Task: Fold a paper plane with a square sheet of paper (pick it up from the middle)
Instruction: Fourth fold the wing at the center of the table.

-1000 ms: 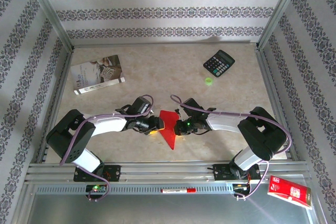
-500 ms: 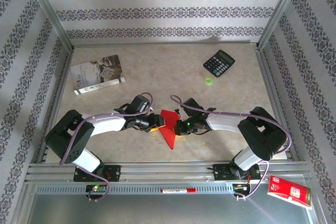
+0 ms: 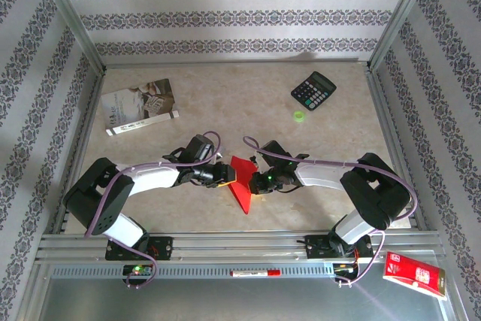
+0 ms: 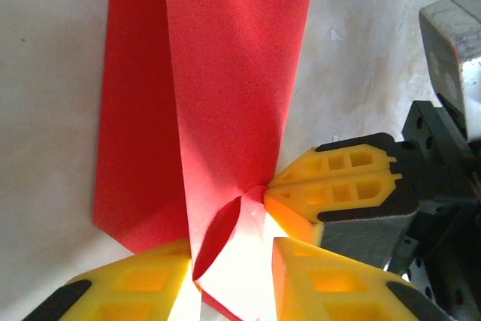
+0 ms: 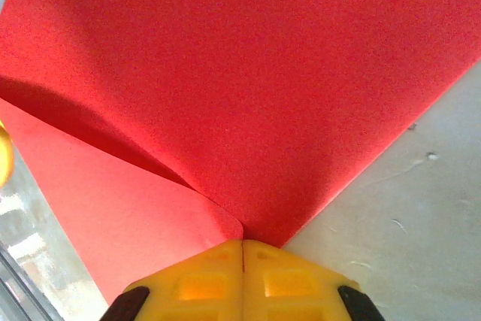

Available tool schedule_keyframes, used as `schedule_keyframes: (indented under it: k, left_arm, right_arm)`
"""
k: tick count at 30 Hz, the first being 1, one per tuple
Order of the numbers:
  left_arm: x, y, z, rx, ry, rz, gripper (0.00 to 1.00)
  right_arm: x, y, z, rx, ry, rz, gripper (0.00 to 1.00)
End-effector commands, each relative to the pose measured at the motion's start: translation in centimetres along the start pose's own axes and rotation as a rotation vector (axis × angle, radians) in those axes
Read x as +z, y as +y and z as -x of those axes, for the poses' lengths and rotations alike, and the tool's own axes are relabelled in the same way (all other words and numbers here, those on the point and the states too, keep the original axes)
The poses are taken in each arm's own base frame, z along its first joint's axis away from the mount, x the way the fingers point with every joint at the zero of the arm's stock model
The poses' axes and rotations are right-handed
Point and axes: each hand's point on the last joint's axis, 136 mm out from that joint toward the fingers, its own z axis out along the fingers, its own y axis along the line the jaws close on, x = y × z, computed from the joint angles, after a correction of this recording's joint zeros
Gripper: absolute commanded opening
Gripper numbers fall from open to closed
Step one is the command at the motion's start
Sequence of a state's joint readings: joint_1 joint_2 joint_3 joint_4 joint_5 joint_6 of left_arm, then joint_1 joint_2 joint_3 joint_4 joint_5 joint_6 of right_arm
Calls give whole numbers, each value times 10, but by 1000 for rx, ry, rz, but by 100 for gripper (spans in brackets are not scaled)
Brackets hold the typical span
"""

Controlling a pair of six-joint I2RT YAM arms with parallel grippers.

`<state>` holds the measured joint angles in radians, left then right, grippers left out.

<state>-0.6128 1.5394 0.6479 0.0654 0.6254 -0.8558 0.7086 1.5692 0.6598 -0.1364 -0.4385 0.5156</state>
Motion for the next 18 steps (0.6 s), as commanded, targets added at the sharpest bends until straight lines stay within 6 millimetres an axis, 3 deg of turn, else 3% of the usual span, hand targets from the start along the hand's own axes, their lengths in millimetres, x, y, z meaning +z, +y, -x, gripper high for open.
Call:
schedule_keyframes:
  k: [1, 18]
  left_arm:
    - [1, 1, 4, 60, 13, 11, 26]
    - [-3, 4, 2, 16, -1, 22, 1]
  right_arm:
    - [5, -33, -20, 31, 71, -128, 0]
    - [2, -30, -14, 15, 71, -129, 0]
